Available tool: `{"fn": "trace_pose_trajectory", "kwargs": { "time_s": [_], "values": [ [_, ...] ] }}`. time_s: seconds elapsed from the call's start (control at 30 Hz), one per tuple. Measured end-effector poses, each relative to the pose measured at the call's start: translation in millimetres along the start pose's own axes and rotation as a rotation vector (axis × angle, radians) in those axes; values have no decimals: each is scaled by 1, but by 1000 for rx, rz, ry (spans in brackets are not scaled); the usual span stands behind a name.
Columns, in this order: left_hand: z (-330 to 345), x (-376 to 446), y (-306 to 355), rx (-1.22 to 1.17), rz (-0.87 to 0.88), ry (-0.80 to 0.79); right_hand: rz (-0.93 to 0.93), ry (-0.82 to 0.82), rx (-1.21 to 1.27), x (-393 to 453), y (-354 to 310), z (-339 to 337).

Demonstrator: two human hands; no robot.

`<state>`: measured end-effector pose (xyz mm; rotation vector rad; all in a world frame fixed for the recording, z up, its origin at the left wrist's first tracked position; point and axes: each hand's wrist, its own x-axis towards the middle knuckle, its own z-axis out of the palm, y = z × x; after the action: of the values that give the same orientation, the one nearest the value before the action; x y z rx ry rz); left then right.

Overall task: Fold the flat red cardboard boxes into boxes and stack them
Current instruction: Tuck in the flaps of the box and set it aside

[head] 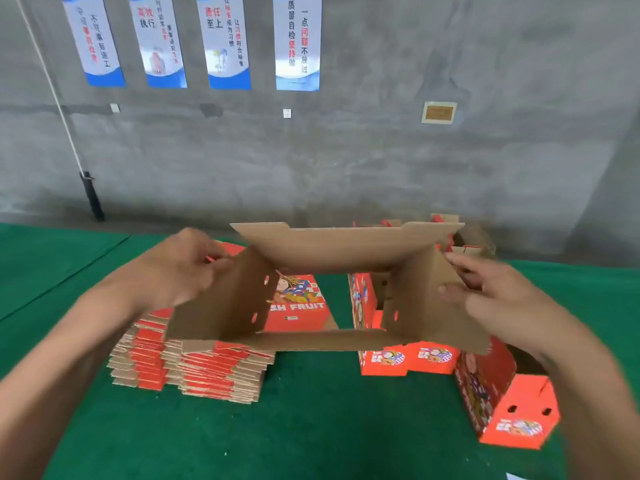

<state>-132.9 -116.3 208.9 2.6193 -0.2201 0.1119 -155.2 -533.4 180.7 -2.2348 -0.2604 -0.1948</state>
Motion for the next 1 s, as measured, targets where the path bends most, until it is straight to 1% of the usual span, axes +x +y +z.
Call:
{"fn": "trace_pose_trajectory", "kwargs": {
  "time_s": [0.07,0.13,0.17,0.2,0.23,0.3,0.33,0.37,0.43,0.53,0.6,0.7,0.73,0.83,0.9,1.0],
  "values": [
    [7,10,24,144,48,-69,85,29,14,-17,1,-26],
    [19,24,54,317,122,-110,46,80,-102,-28,4,-48],
    [27,31,70,399,173,-139,-2,68,-141,-33,6,-58],
    [37,37,87,483,228,-168,-37,22,-128,-35,9,-65],
    [48,41,103,563,289,-190,-47,-54,-63,-36,11,-71],
    [74,48,129,680,438,-232,-1,-234,161,-35,13,-73],
    [89,50,141,721,513,-271,27,-307,214,-32,14,-69],
    [105,51,152,756,579,-312,33,-360,193,-29,15,-64],
    [136,51,175,812,688,-364,40,-448,42,-19,16,-44],
    [168,53,200,905,869,-383,59,-599,-56,-9,16,-7],
    [176,58,207,919,972,-405,40,-653,-110,-8,23,10],
    [179,67,209,847,1083,-417,90,-614,-197,-14,44,24],
    [180,70,208,815,1087,-414,132,-602,-184,-17,50,27],
    [186,73,210,768,1105,-391,355,-613,-34,-20,60,23],
    [191,70,213,679,1155,-372,410,-632,39,-17,63,10],
    [193,64,220,589,1228,-362,453,-699,33,-13,70,-1]
  ]
}}
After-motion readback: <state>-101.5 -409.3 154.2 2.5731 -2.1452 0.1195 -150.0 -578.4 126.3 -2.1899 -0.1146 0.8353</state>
